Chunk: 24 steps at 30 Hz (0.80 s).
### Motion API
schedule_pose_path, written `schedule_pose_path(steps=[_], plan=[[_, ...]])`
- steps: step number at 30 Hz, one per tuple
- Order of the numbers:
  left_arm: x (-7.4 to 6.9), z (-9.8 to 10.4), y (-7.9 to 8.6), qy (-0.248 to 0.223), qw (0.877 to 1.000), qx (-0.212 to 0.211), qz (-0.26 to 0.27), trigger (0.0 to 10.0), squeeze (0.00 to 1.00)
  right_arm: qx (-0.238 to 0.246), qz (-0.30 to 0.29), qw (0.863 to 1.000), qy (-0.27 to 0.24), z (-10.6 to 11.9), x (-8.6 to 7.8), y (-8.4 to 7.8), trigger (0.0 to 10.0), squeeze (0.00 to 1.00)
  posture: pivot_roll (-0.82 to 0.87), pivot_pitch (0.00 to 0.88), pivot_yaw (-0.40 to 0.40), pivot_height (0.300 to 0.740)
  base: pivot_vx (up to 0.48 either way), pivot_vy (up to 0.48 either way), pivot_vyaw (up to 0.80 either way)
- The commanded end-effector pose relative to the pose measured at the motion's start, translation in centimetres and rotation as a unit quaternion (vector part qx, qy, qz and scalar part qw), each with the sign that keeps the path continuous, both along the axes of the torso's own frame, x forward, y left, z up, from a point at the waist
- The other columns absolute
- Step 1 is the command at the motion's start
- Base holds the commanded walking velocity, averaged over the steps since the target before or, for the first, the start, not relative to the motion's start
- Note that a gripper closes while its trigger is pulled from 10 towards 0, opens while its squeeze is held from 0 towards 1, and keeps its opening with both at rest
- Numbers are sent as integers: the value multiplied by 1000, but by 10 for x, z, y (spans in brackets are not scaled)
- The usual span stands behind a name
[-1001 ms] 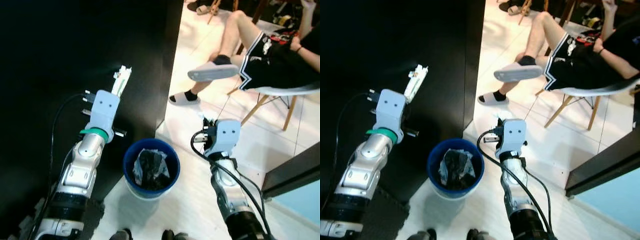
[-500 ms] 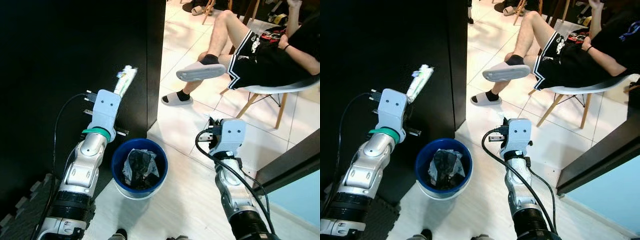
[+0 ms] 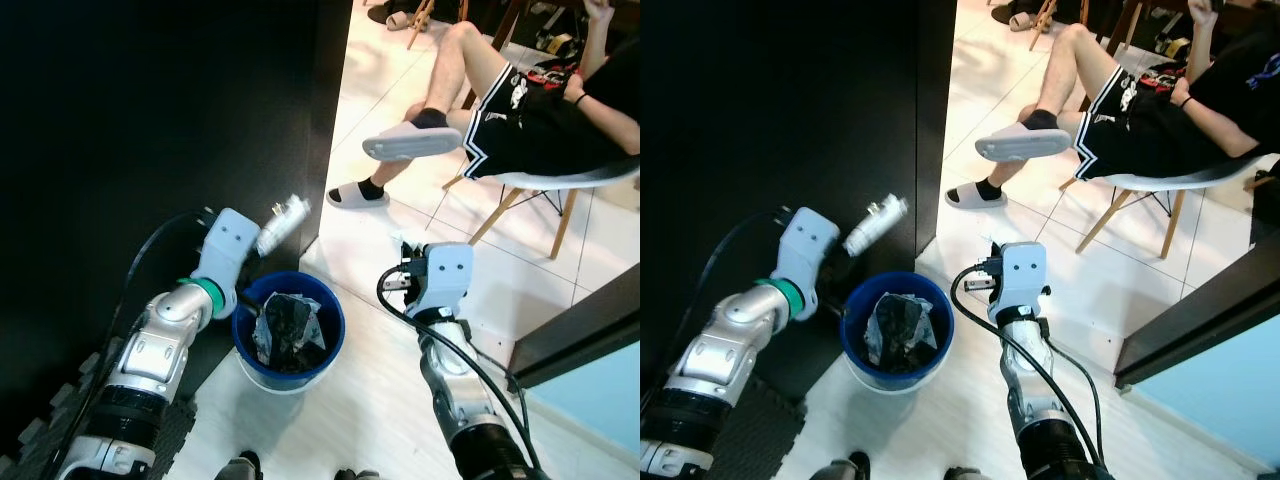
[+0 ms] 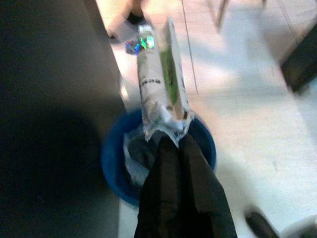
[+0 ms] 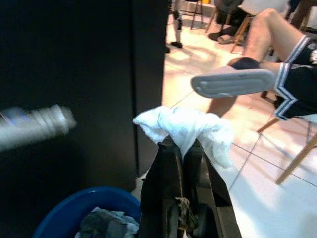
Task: Clean up the room
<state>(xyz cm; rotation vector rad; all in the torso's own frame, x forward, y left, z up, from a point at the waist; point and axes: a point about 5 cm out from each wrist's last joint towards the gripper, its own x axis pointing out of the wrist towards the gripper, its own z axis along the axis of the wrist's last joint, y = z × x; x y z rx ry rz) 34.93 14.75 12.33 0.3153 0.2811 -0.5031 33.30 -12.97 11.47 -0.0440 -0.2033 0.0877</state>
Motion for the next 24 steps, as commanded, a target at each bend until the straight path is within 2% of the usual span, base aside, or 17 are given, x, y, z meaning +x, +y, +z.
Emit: schedule_pose_path(steps=[1, 3, 5, 7, 8, 9, 10, 13, 18, 19, 22, 24], plan=[[0, -15, -2, 26, 999, 11, -15, 10000, 0, -4, 10, 1000, 10, -4, 0, 5, 10000, 0, 94, 161, 52, 740, 0, 0, 0], [0, -15, -2, 26, 999, 11, -15, 10000, 0, -4, 10, 1000, 10, -4, 0, 5, 10000, 0, 94, 161, 52, 740, 0, 0, 0], [11, -19, -8, 43, 999, 5, 2, 10000, 0, -7, 23, 1000, 6, 2, 6, 14, 10000, 0, 69, 178, 51, 740, 0, 0, 0], [16, -19, -12, 56, 998, 2, 9, 10000, 0, -8, 28, 1000, 1, 6, 8, 18, 10000, 0, 60, 185, 48, 740, 0, 0, 0], [20, -16, -16, 53, 999, 7, 9, 10000, 435, -6, 32, 999, -9, 12, 10, 19, 10000, 0, 39, 191, 43, 740, 0, 0, 0], [23, -14, -19, 50, 999, 11, 8, 10000, 435, -5, 34, 999, -16, 17, 12, 20, 10000, 0, 39, 191, 43, 740, 0, 0, 0], [25, -12, -22, 48, 999, 14, 8, 10000, 1000, -4, 35, 999, -23, 21, 13, 21, 10000, 0, 35, 194, 42, 740, 0, 0, 0], [27, -11, -24, 47, 999, 15, 7, 10000, 1000, -3, 36, 999, -27, 23, 14, 21, 10000, 0, 35, 194, 42, 740, 0, 0, 0], [33, -6, -17, 28, 999, 8, 41, 10000, 1000, -3, 36, 999, -30, 24, 15, 20, 10000, 0, 34, 198, 35, 740, 0, 0, 0], [34, -5, -15, 20, 999, 8, 43, 10000, 0, -4, 39, 999, -28, 22, 14, 19, 10000, 0, 43, 203, 20, 740, 0, 0, 0], [34, 0, -9, -22, 998, 25, 44, 10000, 0, -4, 51, 999, -17, 18, 14, 21, 10000, 0, 50, 204, 15, 740, 0, 0, 0], [29, 3, -5, -74, 995, 26, 54, 10000, 0, 1, 89, 996, 7, 12, 15, 29, 10000, 0, 78, 210, -1, 740, 0, 0, 0]])
